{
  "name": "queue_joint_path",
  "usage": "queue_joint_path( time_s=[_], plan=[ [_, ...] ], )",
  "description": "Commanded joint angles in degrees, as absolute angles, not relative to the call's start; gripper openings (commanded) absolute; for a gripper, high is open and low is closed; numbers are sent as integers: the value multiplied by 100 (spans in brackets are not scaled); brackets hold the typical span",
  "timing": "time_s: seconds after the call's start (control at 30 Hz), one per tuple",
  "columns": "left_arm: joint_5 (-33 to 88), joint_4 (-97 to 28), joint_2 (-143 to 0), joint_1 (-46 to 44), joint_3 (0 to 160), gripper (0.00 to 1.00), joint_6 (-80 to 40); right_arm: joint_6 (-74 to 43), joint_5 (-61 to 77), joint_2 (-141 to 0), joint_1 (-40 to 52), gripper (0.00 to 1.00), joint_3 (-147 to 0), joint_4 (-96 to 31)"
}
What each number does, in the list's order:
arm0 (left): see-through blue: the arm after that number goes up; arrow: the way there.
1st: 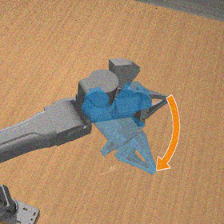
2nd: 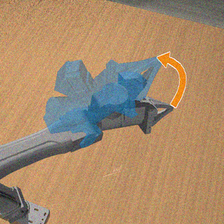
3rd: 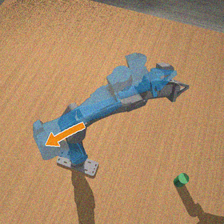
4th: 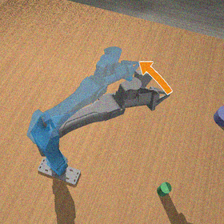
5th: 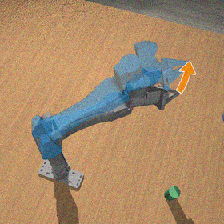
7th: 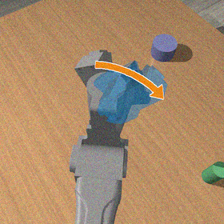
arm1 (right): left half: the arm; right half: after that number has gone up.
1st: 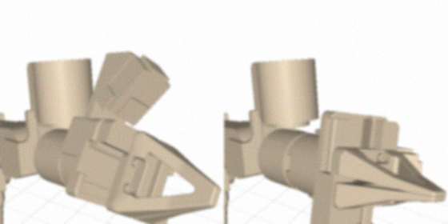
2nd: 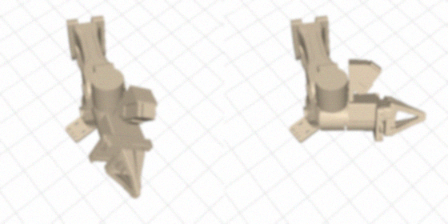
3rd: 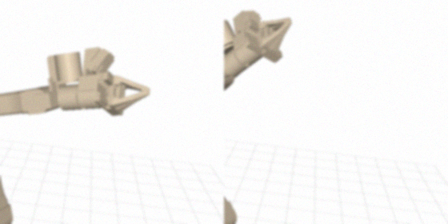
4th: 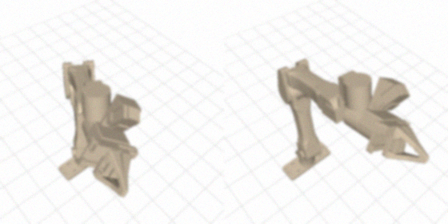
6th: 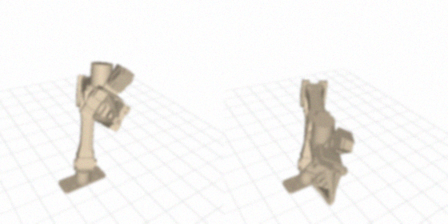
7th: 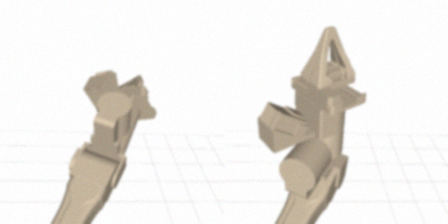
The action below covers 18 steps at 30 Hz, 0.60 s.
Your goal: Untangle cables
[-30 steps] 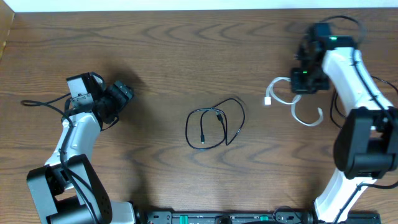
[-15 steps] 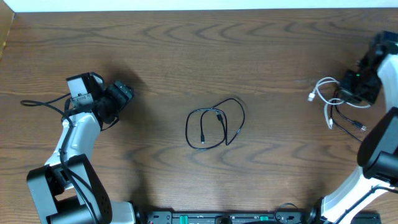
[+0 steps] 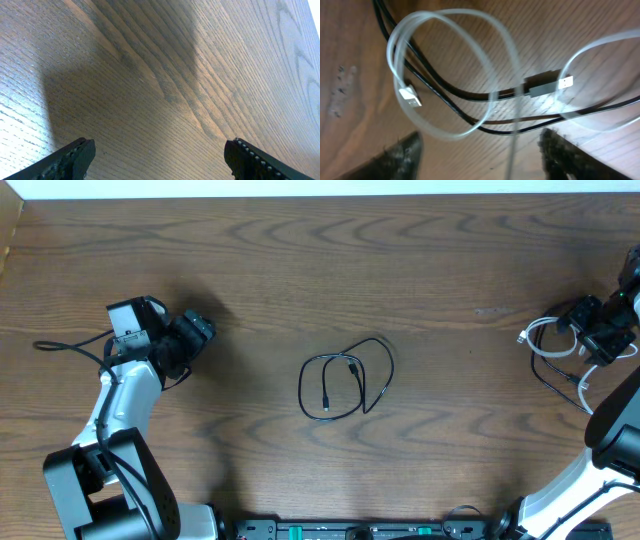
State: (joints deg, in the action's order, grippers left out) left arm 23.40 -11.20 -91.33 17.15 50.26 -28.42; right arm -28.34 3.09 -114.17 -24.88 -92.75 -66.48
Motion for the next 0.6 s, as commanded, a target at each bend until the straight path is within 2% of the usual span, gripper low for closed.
queue_joint_path(
  time_s=[0.0,0.07,0.23,0.4,0.57],
  plan=[
    [2268,-1131,-9065,1728,5024,88,-2768,-2980,742,-11336,-2438,81,-9253,-6702],
    [2268,-1131,-9065,1728,5024,88,-2768,-2980,1127,-11336,-2423,99,-9253,-6744],
    [2268,-1131,-9065,1728,5024,88,-2768,-2982,1890,-11336,-2423,99,-9253,-6895],
    [2268,-1131,-9065,1728,5024,88,-2768,-3642,2213,-11336,-2423,99,-9253,-7314],
    [2268,-1131,-9065,1728,5024,88,-2768,-3706,2467,-11336,-2388,99,-9253,-7371]
  ],
)
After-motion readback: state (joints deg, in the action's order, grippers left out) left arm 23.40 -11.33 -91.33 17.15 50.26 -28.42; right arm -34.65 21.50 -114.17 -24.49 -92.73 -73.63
